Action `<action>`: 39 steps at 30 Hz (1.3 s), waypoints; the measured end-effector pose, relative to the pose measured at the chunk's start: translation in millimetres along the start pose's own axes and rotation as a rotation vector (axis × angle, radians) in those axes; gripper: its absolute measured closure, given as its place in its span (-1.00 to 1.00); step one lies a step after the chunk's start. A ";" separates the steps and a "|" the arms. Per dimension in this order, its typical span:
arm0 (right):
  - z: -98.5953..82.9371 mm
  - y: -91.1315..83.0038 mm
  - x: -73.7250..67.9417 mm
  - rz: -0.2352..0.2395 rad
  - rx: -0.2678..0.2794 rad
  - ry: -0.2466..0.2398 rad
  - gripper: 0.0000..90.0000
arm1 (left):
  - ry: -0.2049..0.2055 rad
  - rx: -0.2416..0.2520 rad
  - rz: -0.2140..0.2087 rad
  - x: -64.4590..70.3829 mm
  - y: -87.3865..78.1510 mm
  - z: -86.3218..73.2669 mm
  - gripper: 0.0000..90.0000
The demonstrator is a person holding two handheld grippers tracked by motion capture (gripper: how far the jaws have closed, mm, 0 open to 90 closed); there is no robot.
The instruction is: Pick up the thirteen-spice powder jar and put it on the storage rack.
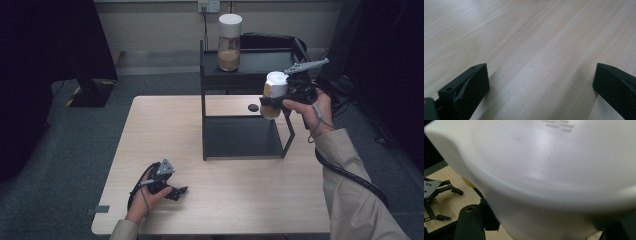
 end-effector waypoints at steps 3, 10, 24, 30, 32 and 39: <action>4.9 -2.2 0.3 -0.004 -0.007 -0.003 -0.33 | 0.000 0.000 0.000 -0.1 0.0 0.0 -1.00; 17.4 -6.7 -0.7 -0.002 -0.008 -0.013 -0.33 | 0.000 0.000 0.000 0.0 0.0 0.0 -1.00; 48.5 -16.2 -5.6 -0.009 -0.005 -0.037 -0.33 | 0.000 0.000 0.000 0.0 0.0 0.0 -1.00; 61.5 -20.1 -6.1 -0.011 -0.008 -0.037 -0.33 | 0.000 0.000 0.000 0.0 0.0 0.0 -1.00; 65.0 -21.4 -6.4 -0.012 -0.006 -0.034 -0.33 | 0.000 0.000 0.000 0.0 0.0 0.0 -1.00; 77.7 -27.8 -5.5 -0.021 0.012 -0.028 -0.33 | 0.000 0.000 0.000 0.0 0.0 0.0 -1.00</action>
Point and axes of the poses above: each handheld gripper's, and its own axes: y roughly forward along the jaws, z roughly out of its top, x roughly to its right, the point moved 10 cm from there along y, roughly forward along the jaws, and after that the axes turned 5 degrees about z, right-handed, at the moved point
